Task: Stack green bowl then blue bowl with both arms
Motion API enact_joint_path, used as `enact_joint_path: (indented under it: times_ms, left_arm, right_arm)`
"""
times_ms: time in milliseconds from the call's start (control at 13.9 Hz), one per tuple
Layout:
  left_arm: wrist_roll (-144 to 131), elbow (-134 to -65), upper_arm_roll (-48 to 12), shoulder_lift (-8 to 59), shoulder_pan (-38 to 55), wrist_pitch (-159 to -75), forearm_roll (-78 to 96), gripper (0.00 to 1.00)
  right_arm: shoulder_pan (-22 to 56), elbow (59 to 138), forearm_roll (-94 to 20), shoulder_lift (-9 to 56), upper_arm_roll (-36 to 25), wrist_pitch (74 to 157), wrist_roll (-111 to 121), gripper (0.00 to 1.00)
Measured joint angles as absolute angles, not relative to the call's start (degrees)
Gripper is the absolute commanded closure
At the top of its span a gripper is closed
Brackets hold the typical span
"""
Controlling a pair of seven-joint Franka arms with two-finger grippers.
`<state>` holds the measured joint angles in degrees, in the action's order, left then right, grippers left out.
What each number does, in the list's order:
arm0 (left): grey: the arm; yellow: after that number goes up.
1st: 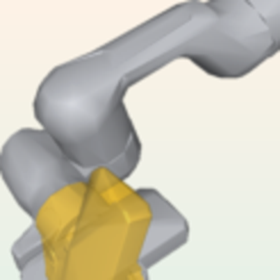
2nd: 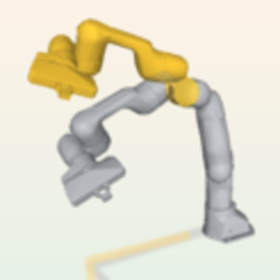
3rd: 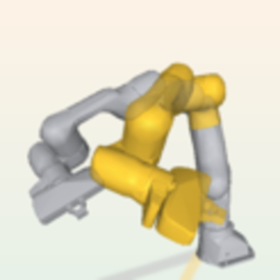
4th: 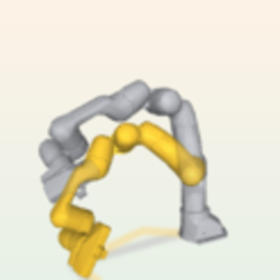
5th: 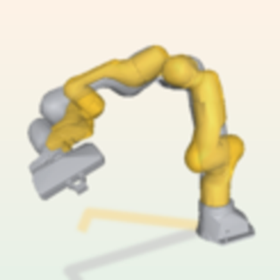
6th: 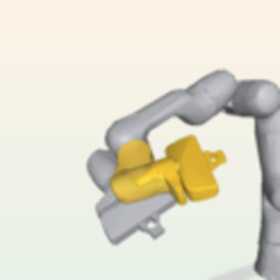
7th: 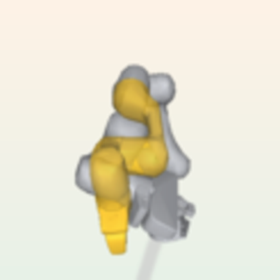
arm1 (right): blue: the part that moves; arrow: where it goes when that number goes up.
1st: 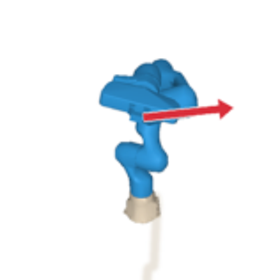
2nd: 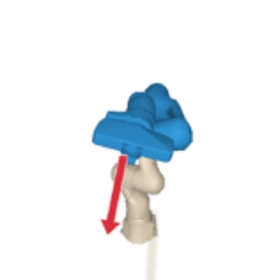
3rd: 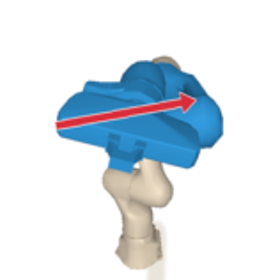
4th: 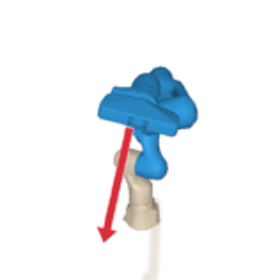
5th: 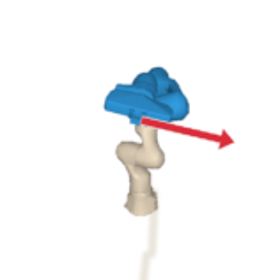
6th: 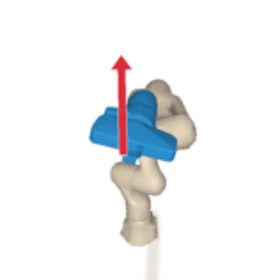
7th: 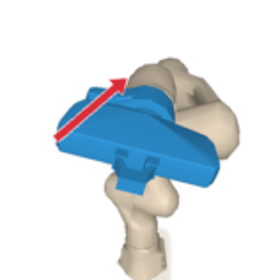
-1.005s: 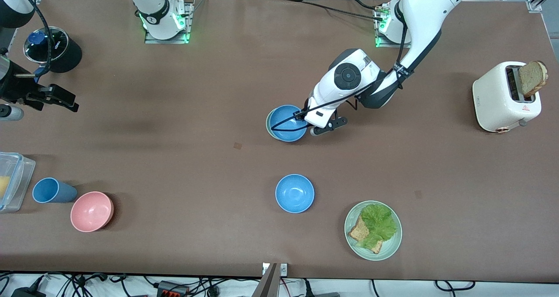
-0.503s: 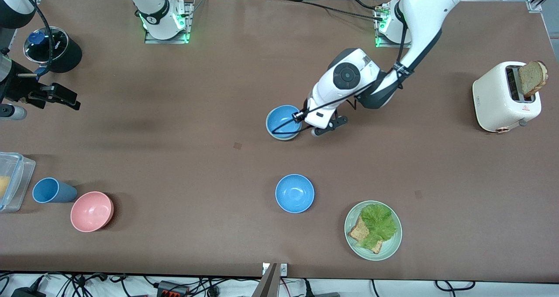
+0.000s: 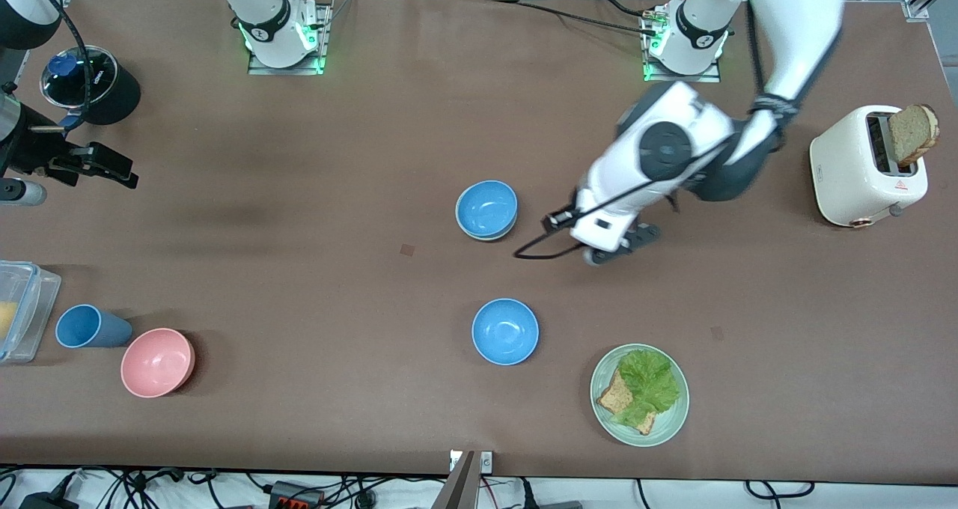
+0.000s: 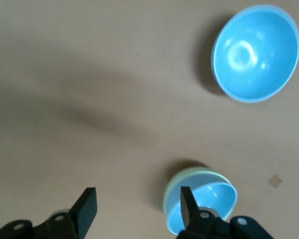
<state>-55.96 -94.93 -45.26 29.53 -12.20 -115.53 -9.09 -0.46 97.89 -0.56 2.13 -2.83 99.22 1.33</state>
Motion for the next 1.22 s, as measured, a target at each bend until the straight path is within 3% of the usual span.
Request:
enact_joint_path:
  times_ms: [287,718,1005,1221]
  left_arm:
    - [-38.3,-94.2,-47.8,29.4,-24.0,-112.0,-9.1,0.00]
    - [-13.3,-90.8,-45.0,29.5,-31.1,-107.0,-11.4,0.00]
    - [1.5,-89.9,-36.3,28.4,-31.6,-107.0,-11.2,0.00]
    - [3.7,-89.5,-22.7,21.5,-21.6,-103.2,-7.0,0.00]
  right_arm:
    - [-0.5,97.9,-0.6,2.1,-2.8,99.3,1.3,0.00]
    - [-0.5,97.9,-0.6,2.1,-2.8,99.3,1.3,0.00]
    - [-0.5,97.8,-0.6,2.1,-2.8,99.5,1.3,0.00]
    - [-0.5,97.8,-0.6,1.9,-2.8,99.5,1.3,0.00]
